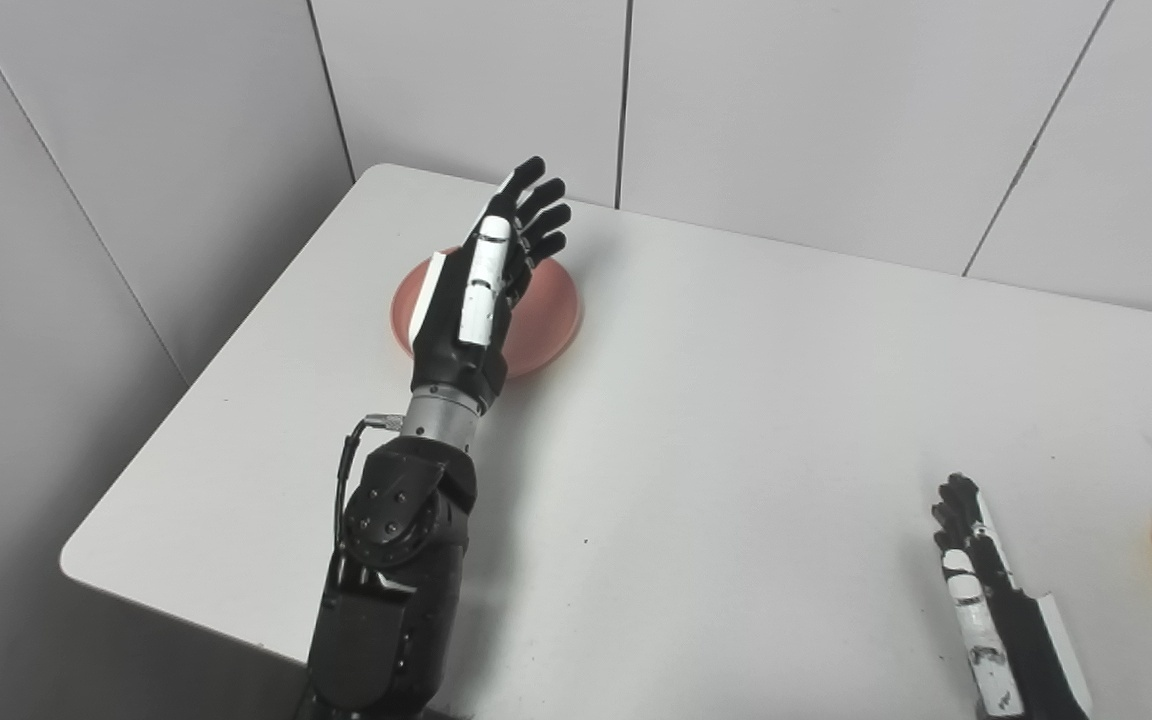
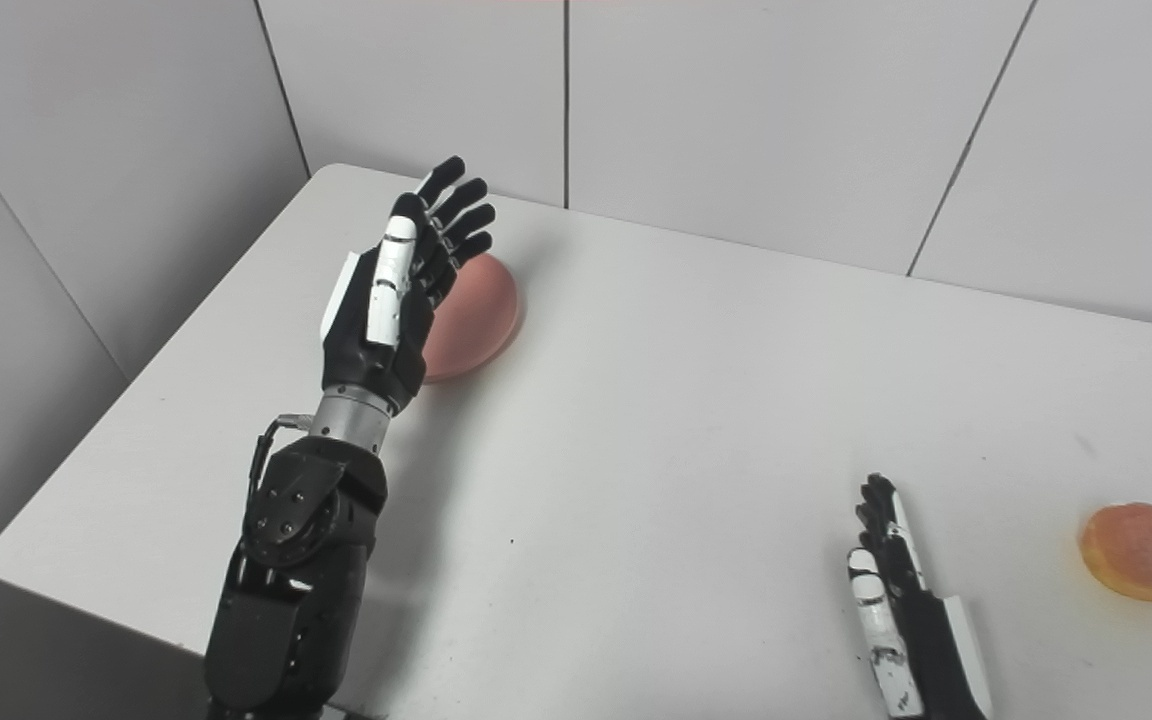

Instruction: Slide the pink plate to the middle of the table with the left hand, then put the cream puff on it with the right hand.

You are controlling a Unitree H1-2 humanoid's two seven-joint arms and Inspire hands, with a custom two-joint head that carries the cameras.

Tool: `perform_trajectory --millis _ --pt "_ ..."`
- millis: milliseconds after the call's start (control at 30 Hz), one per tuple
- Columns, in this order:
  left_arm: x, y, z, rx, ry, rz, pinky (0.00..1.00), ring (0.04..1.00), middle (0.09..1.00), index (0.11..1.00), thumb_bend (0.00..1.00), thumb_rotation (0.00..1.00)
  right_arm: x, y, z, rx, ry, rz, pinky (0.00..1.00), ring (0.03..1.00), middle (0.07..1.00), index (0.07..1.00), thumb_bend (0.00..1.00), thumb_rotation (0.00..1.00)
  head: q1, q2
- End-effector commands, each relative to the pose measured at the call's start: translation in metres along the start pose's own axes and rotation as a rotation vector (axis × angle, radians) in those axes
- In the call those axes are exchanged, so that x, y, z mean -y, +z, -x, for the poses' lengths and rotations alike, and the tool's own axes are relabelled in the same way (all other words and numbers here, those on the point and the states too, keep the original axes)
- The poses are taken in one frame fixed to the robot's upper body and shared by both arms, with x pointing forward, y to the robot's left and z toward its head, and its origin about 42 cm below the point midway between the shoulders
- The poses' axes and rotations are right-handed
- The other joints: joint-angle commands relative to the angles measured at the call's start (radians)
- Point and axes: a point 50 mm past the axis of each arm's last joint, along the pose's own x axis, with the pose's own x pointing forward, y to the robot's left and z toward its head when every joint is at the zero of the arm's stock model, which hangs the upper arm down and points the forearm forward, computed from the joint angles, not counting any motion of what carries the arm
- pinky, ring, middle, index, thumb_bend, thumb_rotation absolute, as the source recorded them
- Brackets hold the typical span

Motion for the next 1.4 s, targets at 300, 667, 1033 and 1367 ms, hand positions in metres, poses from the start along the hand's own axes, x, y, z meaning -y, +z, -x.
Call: perform_trajectory --millis 300,667,1033,1367 --pt "-0.045 0.021 -0.04 0.075 0.073 0.031 0.87 0.878 0.878 0.866 0.44 1.0 0.007 -0.003 0.006 -0.028 -0.008 0.008 1.0 1.0 1.0 1.0 0.02 1.0 0.004 0.004" --pt "-0.076 0.027 -0.062 0.061 0.134 0.022 0.86 0.868 0.872 0.856 0.43 1.0 0.007 -0.004 0.006 -0.027 -0.011 0.009 1.0 1.0 1.0 1.0 0.0 1.0 0.005 0.005" --pt "-0.105 0.026 -0.075 0.03 0.184 0.06 0.84 0.858 0.861 0.85 0.45 1.0 0.006 -0.004 0.005 -0.027 -0.008 0.009 1.0 1.0 1.0 1.0 0.0 1.0 0.004 0.007" --pt "-0.125 0.01 -0.081 -0.024 0.228 0.14 0.87 0.875 0.87 0.86 0.47 1.0 0.005 -0.003 0.006 -0.031 -0.01 0.007 1.0 1.0 1.0 1.0 0.01 1.0 0.004 0.009"
